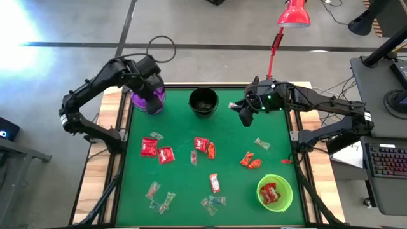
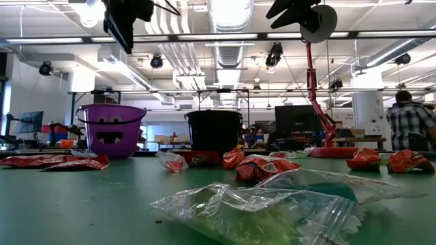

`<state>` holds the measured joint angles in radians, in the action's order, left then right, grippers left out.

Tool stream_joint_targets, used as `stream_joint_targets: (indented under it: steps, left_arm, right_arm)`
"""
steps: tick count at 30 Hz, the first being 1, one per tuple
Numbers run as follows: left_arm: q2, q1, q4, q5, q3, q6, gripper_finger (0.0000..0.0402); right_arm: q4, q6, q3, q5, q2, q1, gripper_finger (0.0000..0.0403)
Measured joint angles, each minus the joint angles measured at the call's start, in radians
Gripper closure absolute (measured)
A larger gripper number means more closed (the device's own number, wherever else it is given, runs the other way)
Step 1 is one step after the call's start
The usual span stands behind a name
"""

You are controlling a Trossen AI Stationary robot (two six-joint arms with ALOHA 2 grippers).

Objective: Sort candy
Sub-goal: Put the orange gummy into the black bucket

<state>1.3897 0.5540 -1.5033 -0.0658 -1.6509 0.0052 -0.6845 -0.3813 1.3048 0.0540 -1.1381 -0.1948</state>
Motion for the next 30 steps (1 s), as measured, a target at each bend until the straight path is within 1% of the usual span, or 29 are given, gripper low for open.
stream_joint_targets:
  steps: [3,7,11,13,17,19,23,28,30]
  left_arm:
    - [-0.024,-0.046,0.0,0.0,0.053,-0.059,0.0283]
    - [-0.068,-0.105,-0.019,-0.011,0.166,-0.11,0.0272]
    - [-0.103,-0.144,-0.022,-0.135,0.267,-0.203,0.0248]
    - [-0.115,-0.172,-0.017,-0.162,0.313,-0.255,0.0235]
    - [-0.135,-0.243,0.006,-0.151,0.404,-0.378,0.0217]
    - [-0.144,-0.292,0.05,-0.14,0.448,-0.442,0.0215]
    - [-0.165,-0.413,0.135,-0.086,0.508,-0.586,0.0214]
    - [-0.171,-0.572,0.159,-0.028,0.55,-0.81,0.0214]
    - [-0.171,-0.637,0.171,-0.029,0.568,-0.895,0.0214]
  right_arm:
    - [-0.017,-0.001,0.0,-0.001,0.0,0.0,0.0271]
    - [-0.054,-0.002,0.0,-0.003,0.0,0.0,0.0271]
    - [-0.056,-0.003,0.0,-0.009,0.0,0.0,0.0271]
    - [-0.058,-0.003,0.0,-0.009,0.0,0.001,0.0271]
    - [-0.074,-0.003,0.0,-0.009,0.0,0.003,0.0271]
    - [-0.082,-0.003,0.0,-0.009,0.0,0.003,0.0271]
    - [-0.1,-0.004,0.0,-0.009,0.0,0.003,0.0271]
    - [-0.102,-0.004,0.0,-0.009,0.0,0.003,0.0271]
    - [-0.103,-0.004,0.0,-0.009,0.0,0.003,0.0271]
